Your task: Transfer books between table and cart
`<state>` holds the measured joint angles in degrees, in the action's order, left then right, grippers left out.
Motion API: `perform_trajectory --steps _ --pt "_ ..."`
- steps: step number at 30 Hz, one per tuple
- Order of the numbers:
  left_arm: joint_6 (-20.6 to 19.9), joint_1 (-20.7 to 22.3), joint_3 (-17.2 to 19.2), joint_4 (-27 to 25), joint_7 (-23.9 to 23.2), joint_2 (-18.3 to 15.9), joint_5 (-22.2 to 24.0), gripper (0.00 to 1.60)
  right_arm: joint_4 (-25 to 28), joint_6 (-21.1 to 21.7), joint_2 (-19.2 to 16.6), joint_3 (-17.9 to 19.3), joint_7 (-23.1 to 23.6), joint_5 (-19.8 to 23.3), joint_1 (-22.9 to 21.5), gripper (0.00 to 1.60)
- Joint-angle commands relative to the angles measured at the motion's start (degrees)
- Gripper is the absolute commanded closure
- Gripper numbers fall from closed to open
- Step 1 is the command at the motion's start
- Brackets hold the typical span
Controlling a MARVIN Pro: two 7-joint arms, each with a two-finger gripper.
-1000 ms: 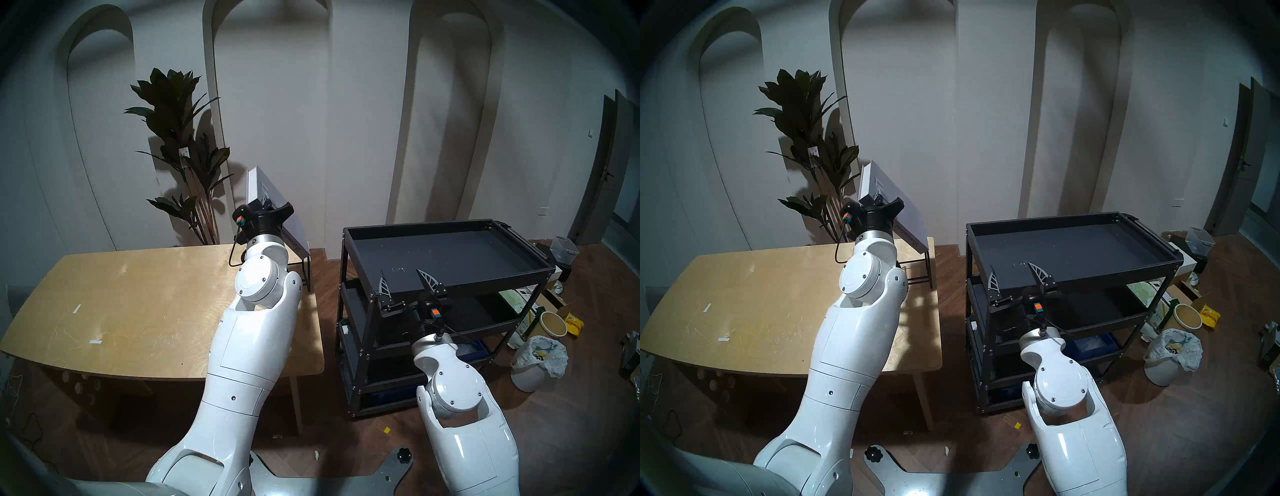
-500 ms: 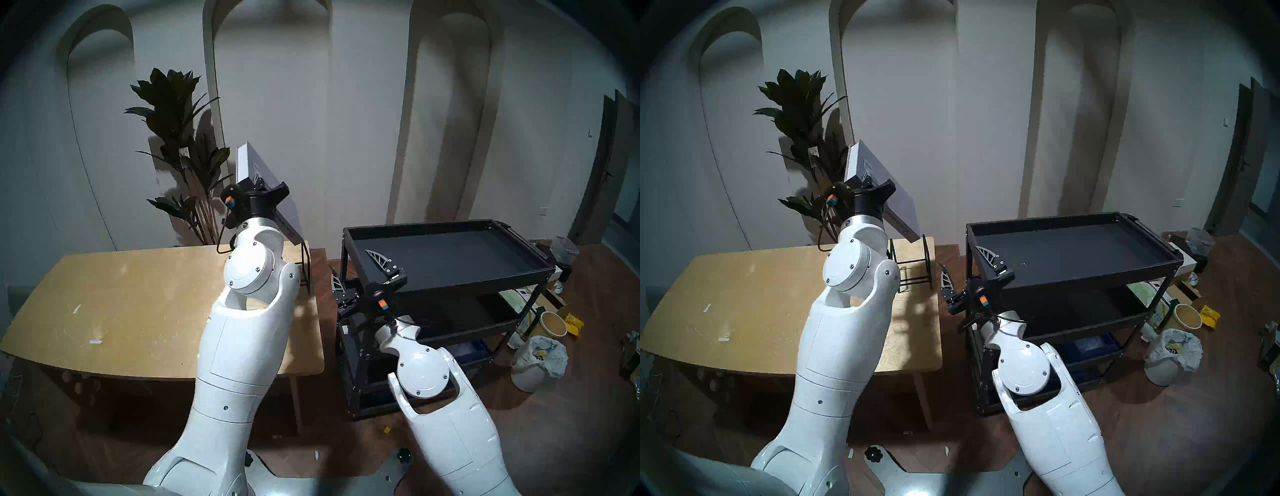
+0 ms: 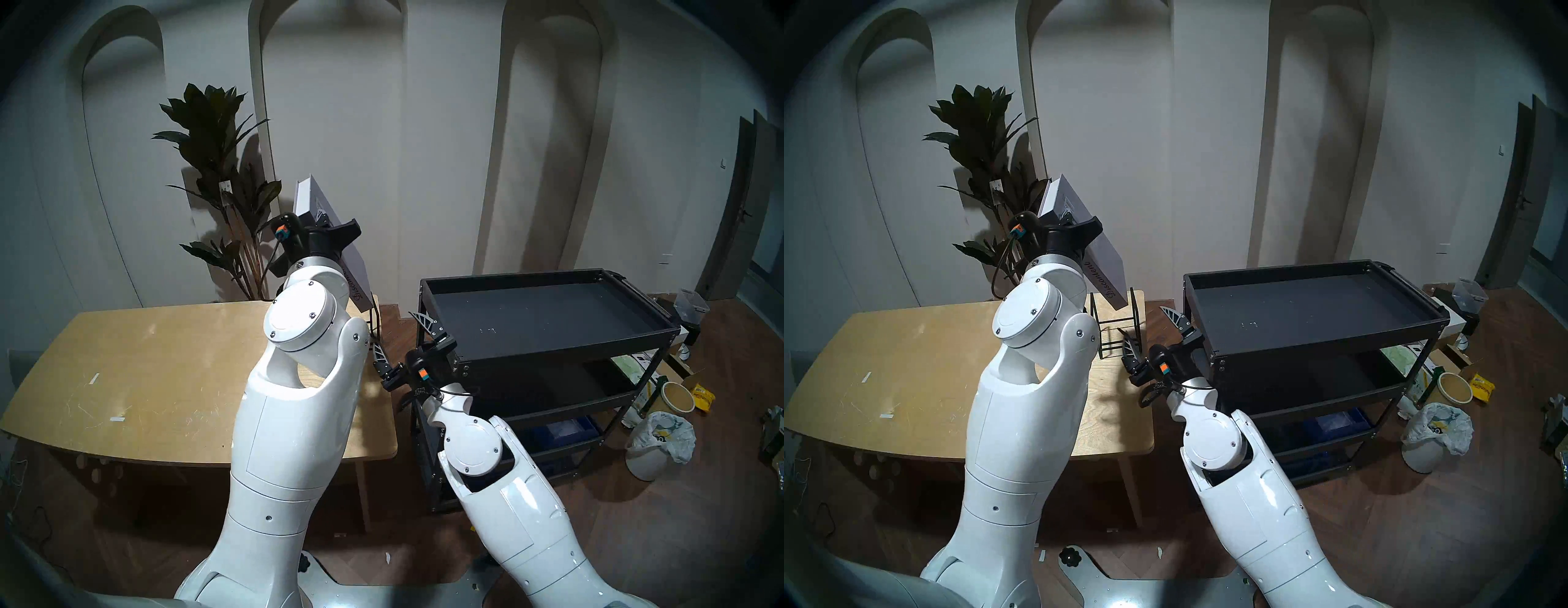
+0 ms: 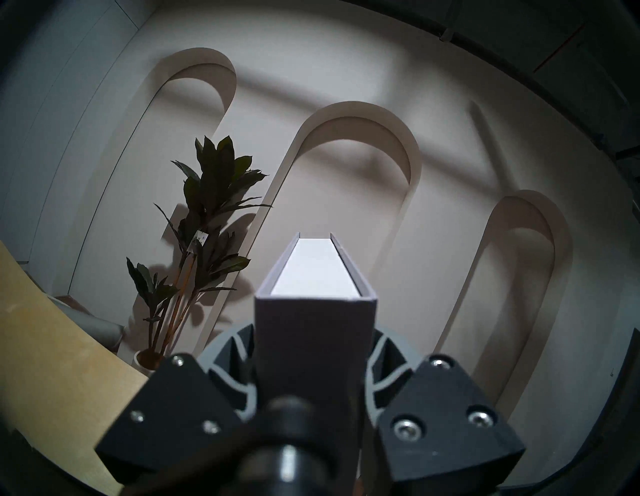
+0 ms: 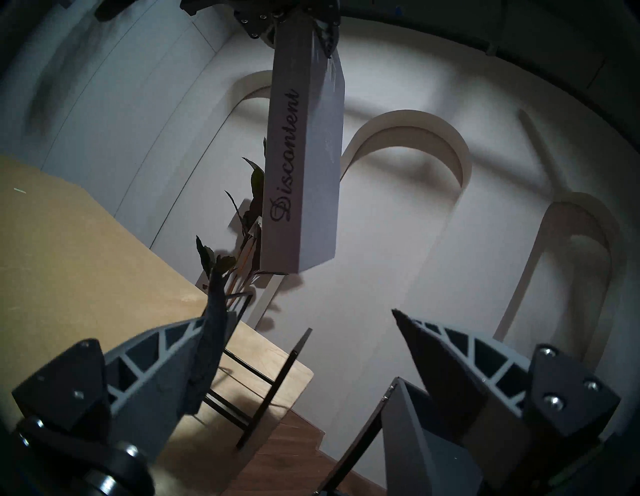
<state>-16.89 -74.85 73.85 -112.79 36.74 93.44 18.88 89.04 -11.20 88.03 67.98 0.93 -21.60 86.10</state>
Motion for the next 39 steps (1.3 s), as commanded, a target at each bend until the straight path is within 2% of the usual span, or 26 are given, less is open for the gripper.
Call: perform_trajectory --steps 1,9,17,24,28,31,35,39 --pt "-1.86 2.43 -0.20 -0.35 2.50 1.92 -0.59 1.60 -1.92 -0.45 3.98 -0.81 0.11 5.74 -5.91 0.00" --pt "-2.87 4.45 -1.53 3.18 4.91 2.79 -1.75 1.60 -3.48 -1.47 4.76 -1.90 0.48 10.27 -7.34 0.00" --pt "-3.61 6.15 -4.28 6.07 5.73 3.97 -2.26 1.60 -6.99 -1.87 5.81 -3.91 -0.45 12.31 -9.82 0.00" --pt "-4.05 6.59 -6.00 6.92 6.93 3.64 -3.70 1.60 -8.79 -2.65 6.72 -4.66 -1.41 13.09 -11.64 0.00" --pt "-4.56 7.30 -6.41 6.74 7.33 2.78 -4.57 1.60 -9.04 -3.24 7.19 -4.76 -3.48 10.97 -12.59 0.00" --pt "-6.35 7.93 -6.80 6.66 7.90 2.79 -4.88 1.60 -9.70 -3.73 7.72 -4.68 -4.32 11.22 -13.52 0.00" --pt "-7.98 7.85 -6.01 6.24 7.46 3.49 -3.09 1.60 -10.54 -3.77 8.15 -4.57 -4.97 11.29 -14.29 0.00" --pt "-8.24 8.06 -6.09 6.52 7.49 3.13 -3.56 1.60 -11.85 -4.00 8.74 -4.45 -6.15 11.08 -15.24 0.00"
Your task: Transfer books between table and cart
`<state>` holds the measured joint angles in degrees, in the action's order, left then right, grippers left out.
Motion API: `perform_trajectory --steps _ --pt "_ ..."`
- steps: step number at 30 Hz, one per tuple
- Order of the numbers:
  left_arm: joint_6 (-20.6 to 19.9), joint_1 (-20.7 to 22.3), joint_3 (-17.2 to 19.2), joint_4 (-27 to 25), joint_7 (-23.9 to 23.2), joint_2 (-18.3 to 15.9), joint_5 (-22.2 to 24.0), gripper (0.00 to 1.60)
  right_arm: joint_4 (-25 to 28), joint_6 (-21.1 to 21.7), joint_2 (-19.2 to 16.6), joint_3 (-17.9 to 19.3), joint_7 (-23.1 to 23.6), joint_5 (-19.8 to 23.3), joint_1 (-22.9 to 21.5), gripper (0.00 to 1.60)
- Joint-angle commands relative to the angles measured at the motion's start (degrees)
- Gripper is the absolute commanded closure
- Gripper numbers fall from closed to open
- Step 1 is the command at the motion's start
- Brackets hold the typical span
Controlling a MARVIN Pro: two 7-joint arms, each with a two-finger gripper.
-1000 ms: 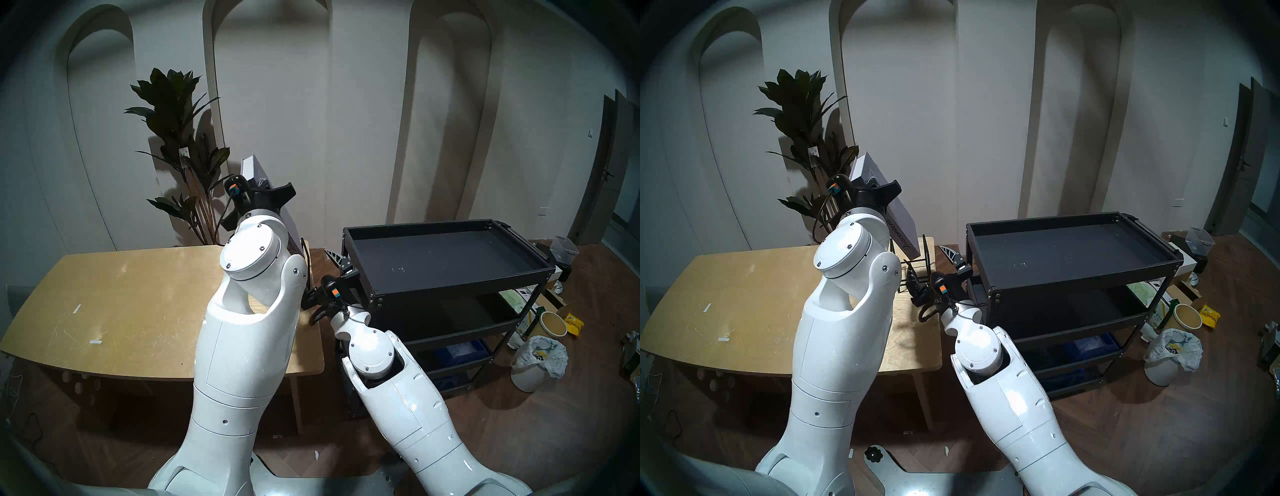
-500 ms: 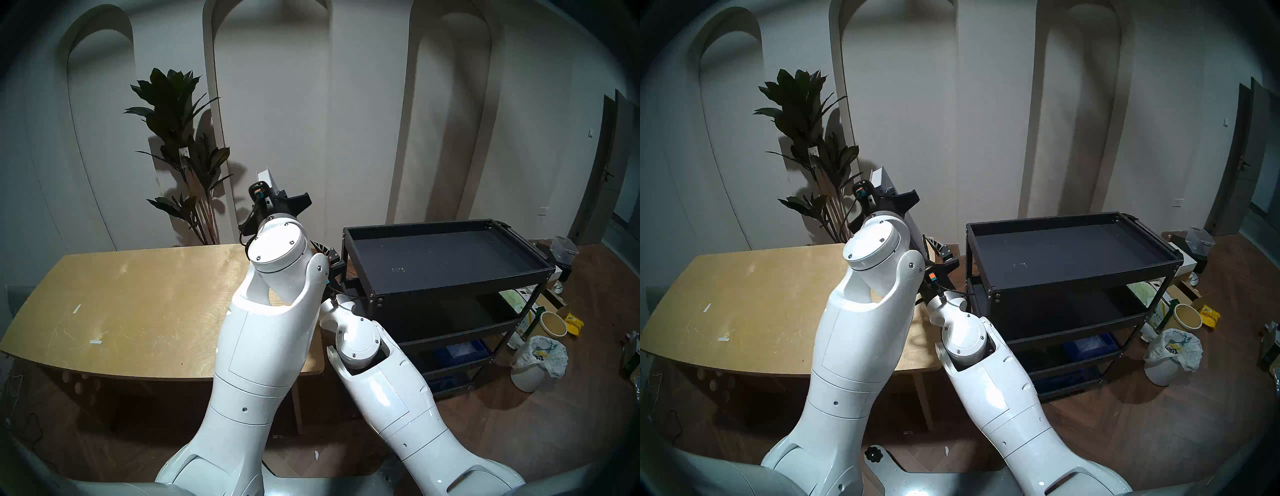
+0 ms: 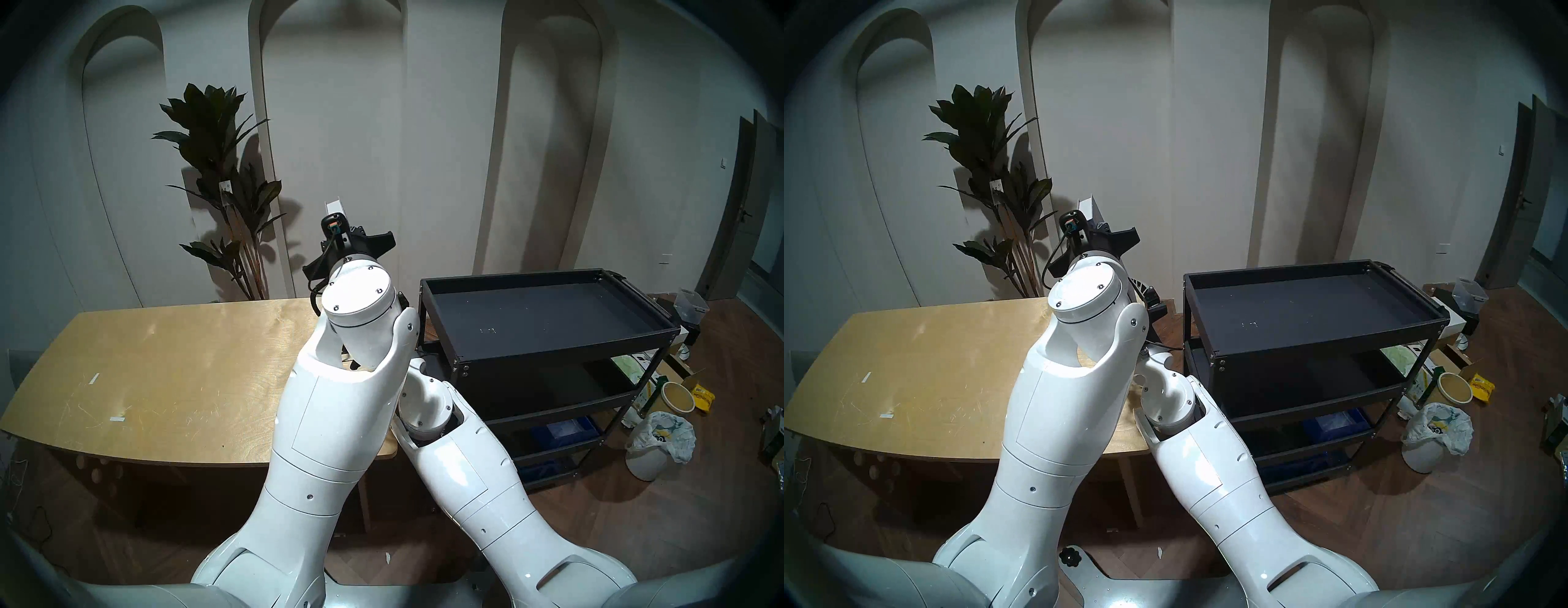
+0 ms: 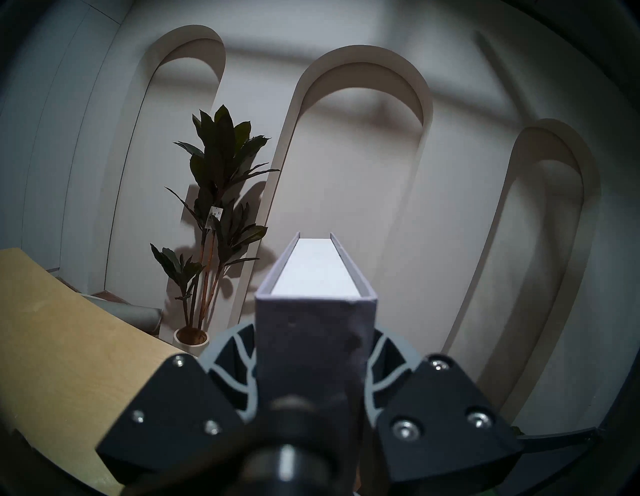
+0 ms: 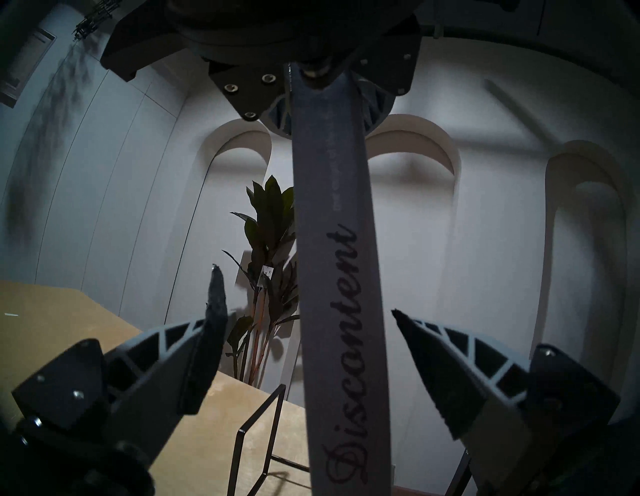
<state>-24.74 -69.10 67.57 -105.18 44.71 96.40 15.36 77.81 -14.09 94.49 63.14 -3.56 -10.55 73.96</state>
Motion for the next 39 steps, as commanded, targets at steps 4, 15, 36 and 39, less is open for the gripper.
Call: perform_trajectory --steps 4,15,36,39 --pt "-0.49 2.36 0.02 -1.25 -0.35 -0.09 -0.56 1.60 -1.16 -0.16 2.71 0.06 -3.08 0.82 -3.77 0.00" --pt "-1.20 1.95 0.91 -2.54 -0.26 0.33 -0.16 1.60 -2.82 0.35 3.73 -1.61 -7.12 3.18 -5.38 0.00" --pt "-5.78 3.00 0.41 -2.06 -0.16 1.52 -0.34 1.60 -5.01 -0.33 4.42 -3.84 -15.02 4.64 -6.74 0.81" --pt "-5.92 3.11 -0.10 -1.55 -0.12 1.73 -0.54 1.60 -5.54 -0.37 4.35 -4.01 -15.23 4.78 -6.97 1.03"
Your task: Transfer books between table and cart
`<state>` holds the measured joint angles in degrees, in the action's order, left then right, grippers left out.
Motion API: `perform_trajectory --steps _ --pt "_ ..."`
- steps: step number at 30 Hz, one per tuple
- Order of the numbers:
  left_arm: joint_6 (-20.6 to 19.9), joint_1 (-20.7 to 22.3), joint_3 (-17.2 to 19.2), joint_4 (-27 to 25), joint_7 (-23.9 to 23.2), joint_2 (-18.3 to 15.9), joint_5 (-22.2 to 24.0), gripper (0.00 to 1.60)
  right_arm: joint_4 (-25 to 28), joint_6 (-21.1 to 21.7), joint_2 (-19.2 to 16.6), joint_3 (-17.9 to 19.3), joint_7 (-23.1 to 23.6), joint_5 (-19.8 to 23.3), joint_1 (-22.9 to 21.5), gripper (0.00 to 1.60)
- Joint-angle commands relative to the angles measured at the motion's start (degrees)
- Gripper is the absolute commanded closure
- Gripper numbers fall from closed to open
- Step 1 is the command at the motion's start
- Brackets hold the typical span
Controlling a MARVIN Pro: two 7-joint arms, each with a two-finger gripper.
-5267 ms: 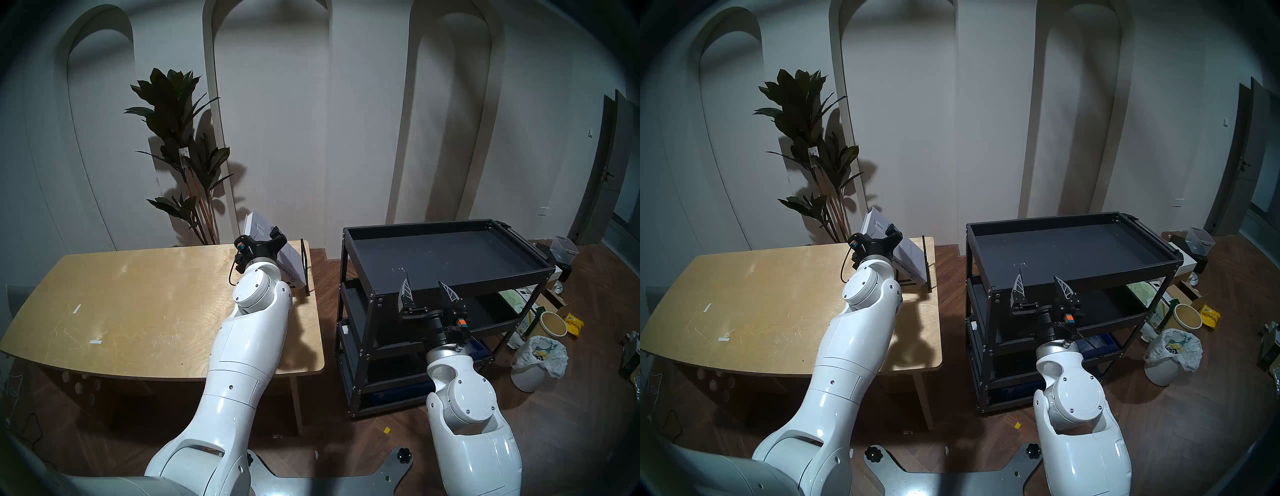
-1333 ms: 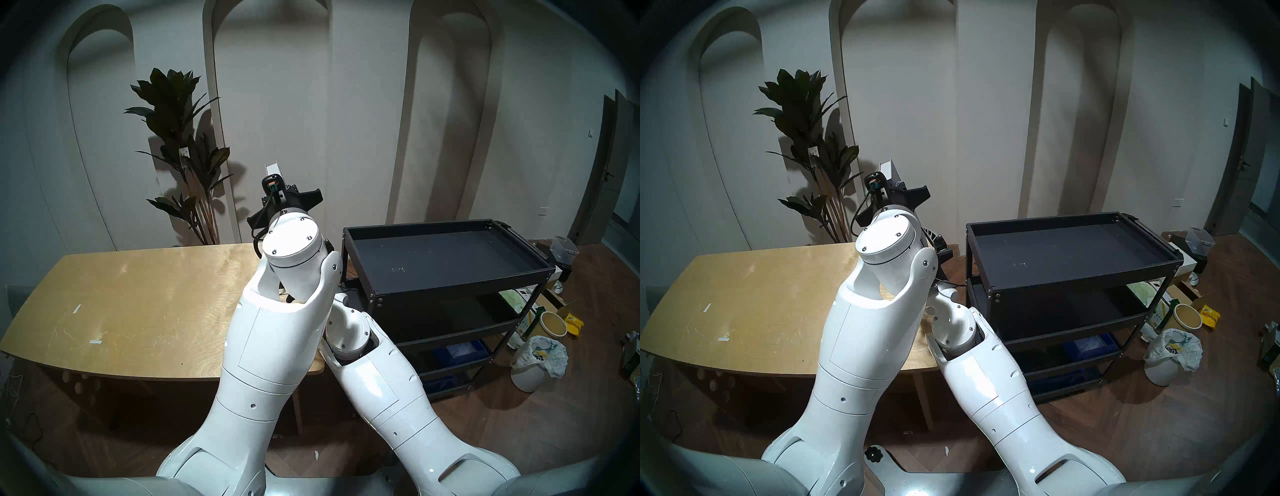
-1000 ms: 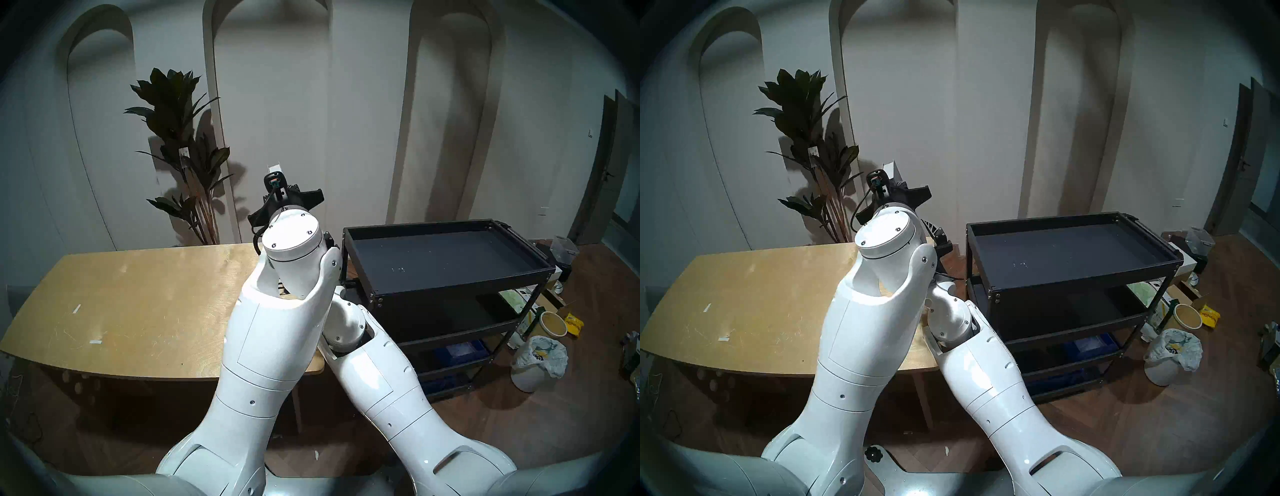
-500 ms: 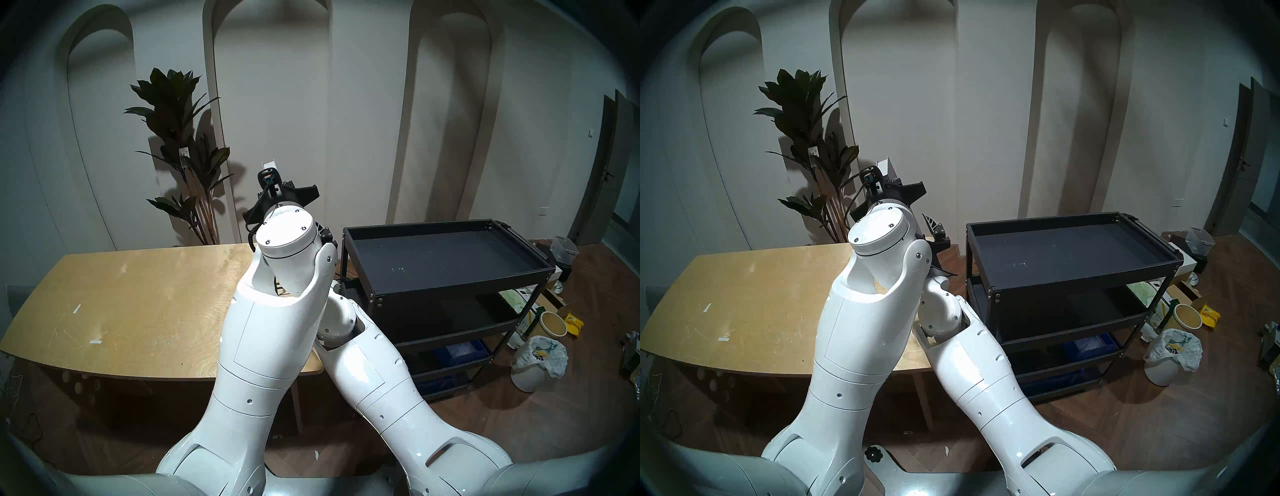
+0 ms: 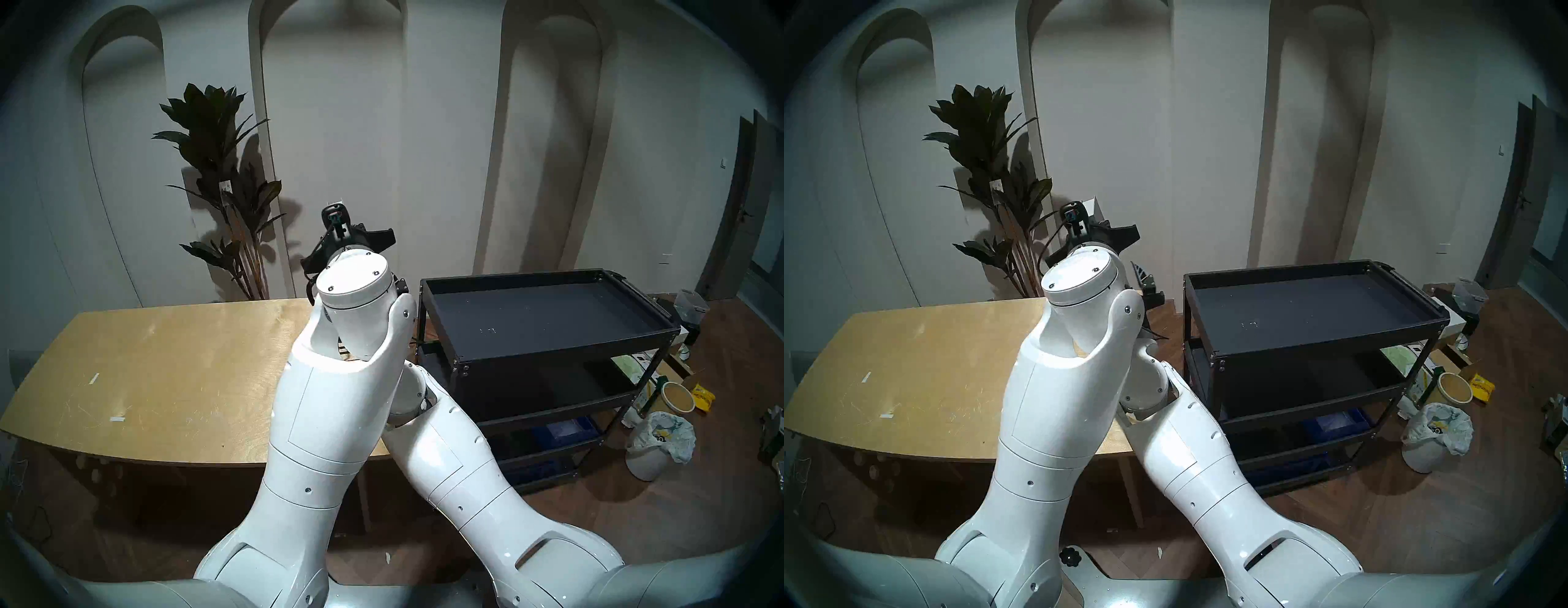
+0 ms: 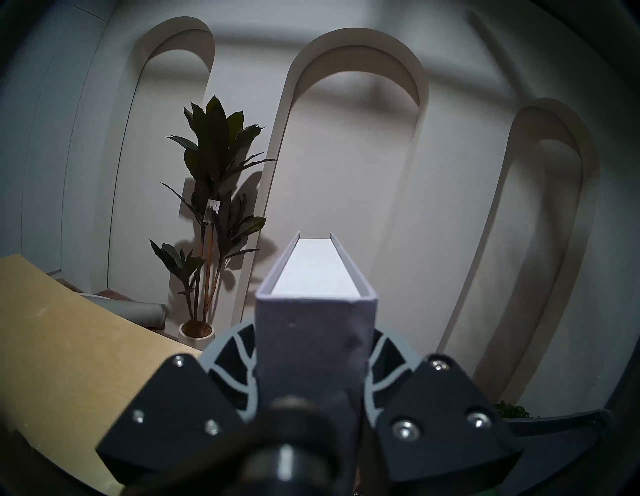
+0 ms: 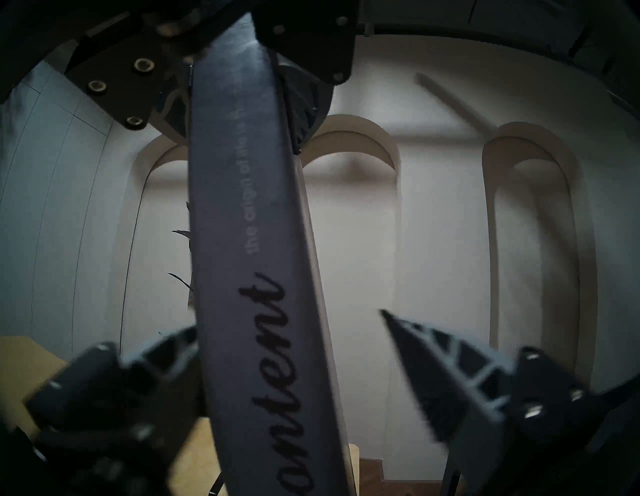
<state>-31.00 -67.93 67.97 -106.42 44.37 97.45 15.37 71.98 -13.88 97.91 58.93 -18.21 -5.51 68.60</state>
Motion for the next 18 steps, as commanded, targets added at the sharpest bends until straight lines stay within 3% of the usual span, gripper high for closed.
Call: perform_trajectory --steps 1,5,6,7,8,9,11,18 --pt "0.33 1.94 -0.60 -0.21 0.24 0.74 -0.58 1.60 0.17 -0.60 0.91 0.19 -0.63 -0.23 -1.67 1.19" --pt "0.76 1.82 -1.06 -0.15 -0.15 0.69 -0.67 1.60 -0.13 -0.65 0.92 0.24 -1.04 -0.19 -1.86 1.60" --pt "0.84 1.75 -1.24 -0.25 -0.32 0.60 -0.67 1.60 -0.15 -0.68 0.90 0.26 -1.12 -0.20 -1.89 1.60" --pt "0.94 1.69 -1.40 -0.31 -0.33 0.58 -0.77 1.19 -0.19 -0.72 0.89 0.24 -1.20 -0.22 -1.94 1.60" --pt "1.36 1.58 -1.75 -0.46 -0.55 0.28 -1.03 0.95 -0.12 -0.75 0.85 0.23 -1.28 -0.26 -1.97 1.60" --pt "1.51 1.44 -1.83 -0.70 -0.84 0.25 -0.87 0.49 -0.09 -0.76 0.83 0.23 -1.30 -0.26 -2.00 1.60" --pt "1.54 1.19 -2.22 -1.31 -1.50 0.04 -0.64 0.00 0.01 -0.81 0.80 0.19 -1.34 -0.31 -2.10 1.60" --pt "4.65 -1.27 -6.77 -7.21 -7.95 -2.95 0.13 0.00 1.41 -0.53 0.90 0.70 -1.84 -0.30 -3.20 1.60"
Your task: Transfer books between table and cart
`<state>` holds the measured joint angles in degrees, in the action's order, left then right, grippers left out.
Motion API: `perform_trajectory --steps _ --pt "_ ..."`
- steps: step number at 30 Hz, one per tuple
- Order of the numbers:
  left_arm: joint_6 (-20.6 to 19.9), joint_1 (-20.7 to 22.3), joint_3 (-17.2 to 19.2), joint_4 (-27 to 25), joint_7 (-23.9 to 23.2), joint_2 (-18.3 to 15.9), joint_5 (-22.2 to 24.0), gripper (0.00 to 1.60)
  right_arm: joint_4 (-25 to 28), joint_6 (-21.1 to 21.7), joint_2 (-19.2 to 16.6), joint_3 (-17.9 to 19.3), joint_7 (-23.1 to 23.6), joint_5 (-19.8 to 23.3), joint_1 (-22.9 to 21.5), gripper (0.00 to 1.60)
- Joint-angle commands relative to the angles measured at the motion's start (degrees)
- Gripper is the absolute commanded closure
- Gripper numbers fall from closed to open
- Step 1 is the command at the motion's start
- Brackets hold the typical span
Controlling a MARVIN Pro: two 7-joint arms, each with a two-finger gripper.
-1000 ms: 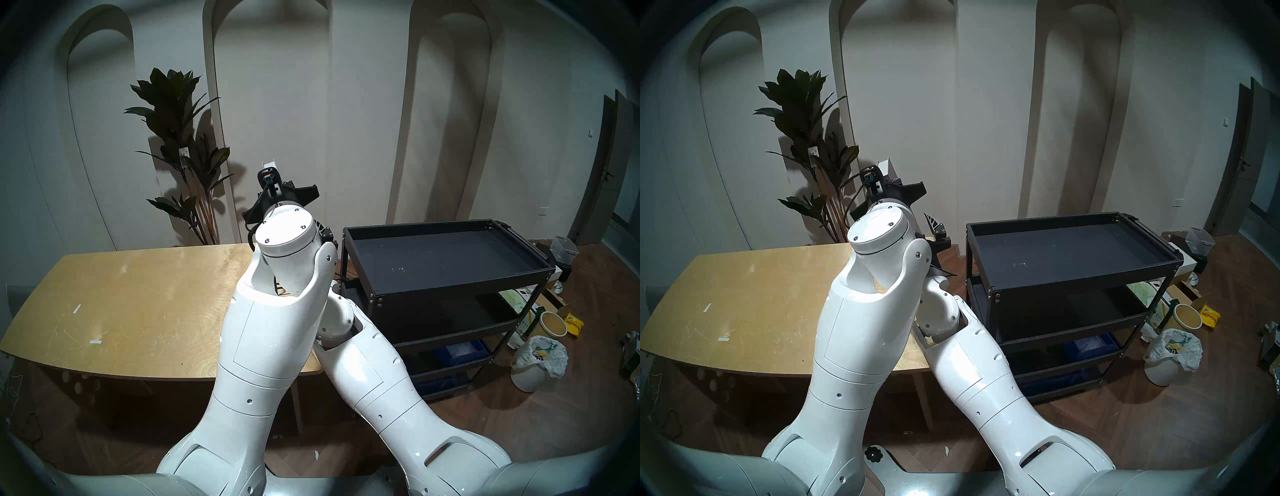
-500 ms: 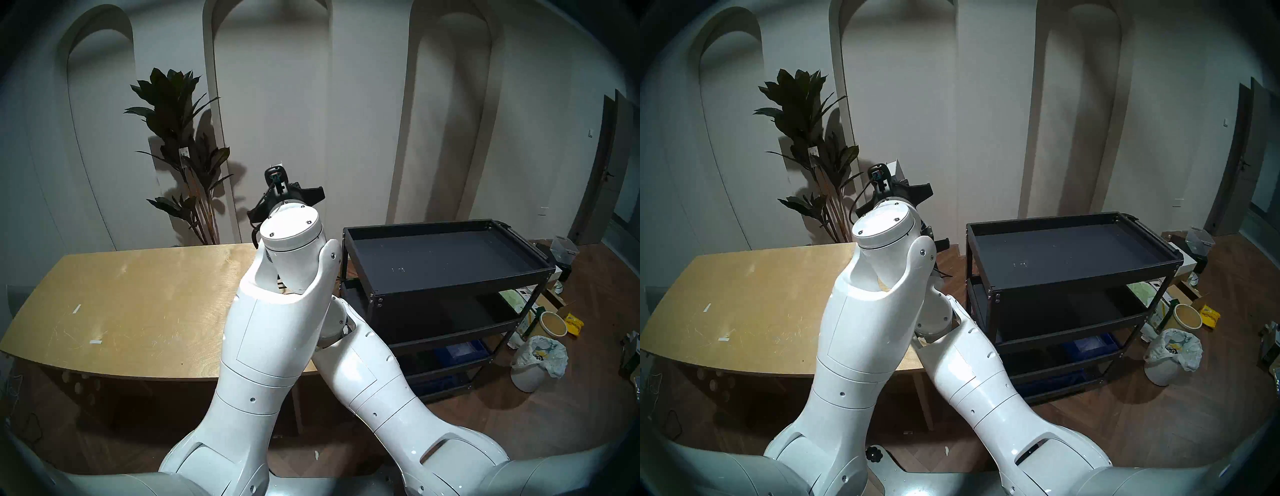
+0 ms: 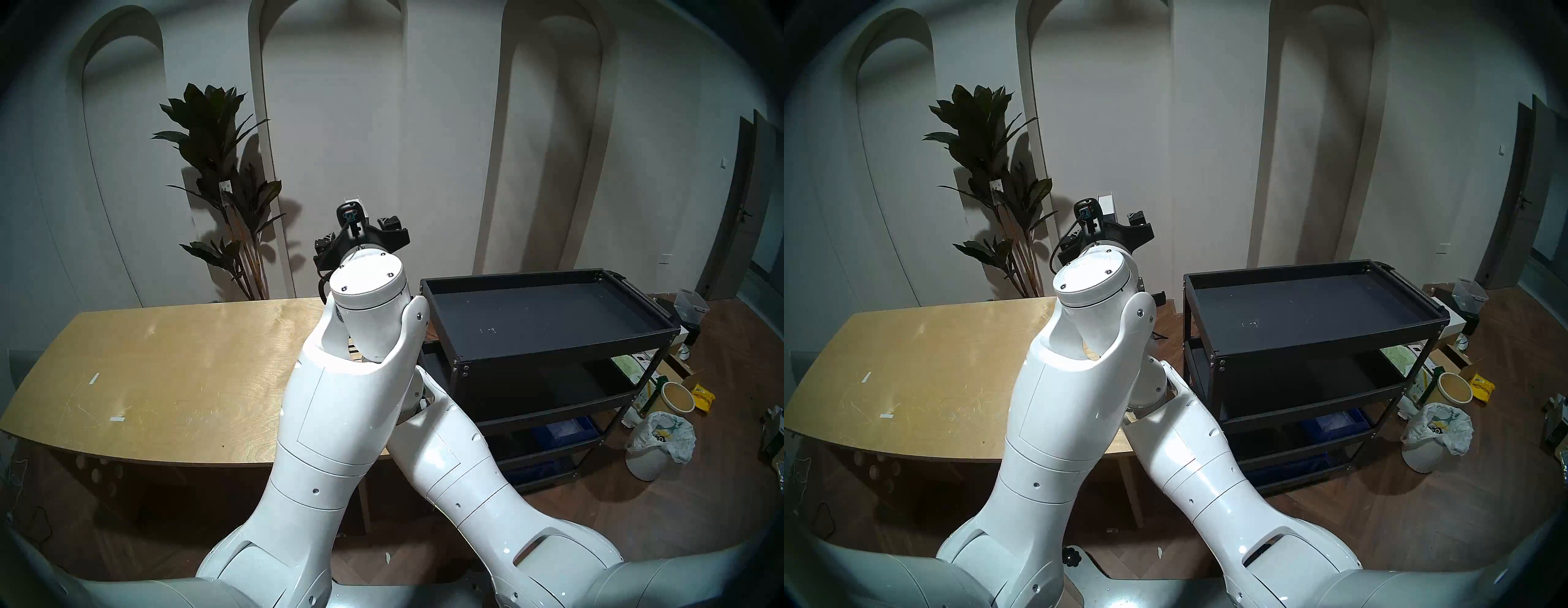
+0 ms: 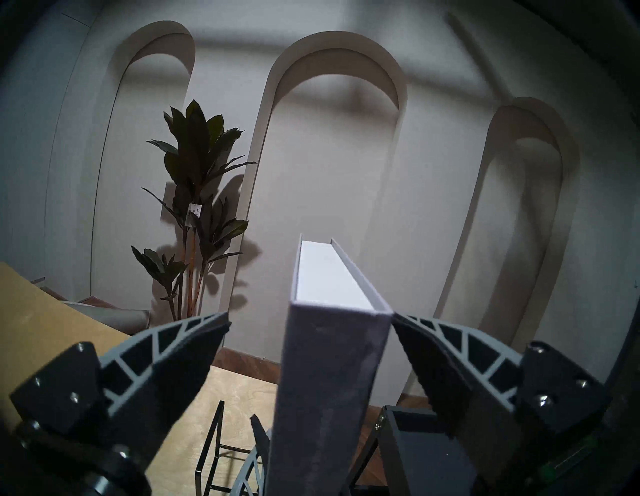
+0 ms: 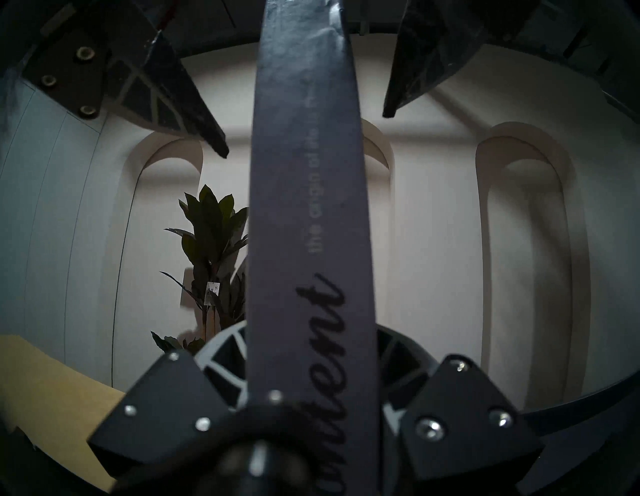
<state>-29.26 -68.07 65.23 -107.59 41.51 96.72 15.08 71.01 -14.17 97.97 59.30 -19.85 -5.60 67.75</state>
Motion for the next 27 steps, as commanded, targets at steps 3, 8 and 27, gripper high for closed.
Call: perform_trajectory --steps 3,8,27 --pt "3.64 -1.99 -6.18 -8.54 -7.13 -3.24 0.33 0.00 3.16 -0.20 0.78 1.02 -0.58 -0.14 -3.31 1.60" --pt "5.72 -1.76 -8.40 -12.66 -10.57 -4.53 0.77 0.00 2.97 0.15 0.04 3.40 -1.49 0.32 -4.41 1.60" --pt "6.48 -2.19 7.99 -22.54 -17.74 -16.84 2.79 0.00 2.22 3.56 -4.29 12.84 -0.70 4.99 -9.17 1.60"
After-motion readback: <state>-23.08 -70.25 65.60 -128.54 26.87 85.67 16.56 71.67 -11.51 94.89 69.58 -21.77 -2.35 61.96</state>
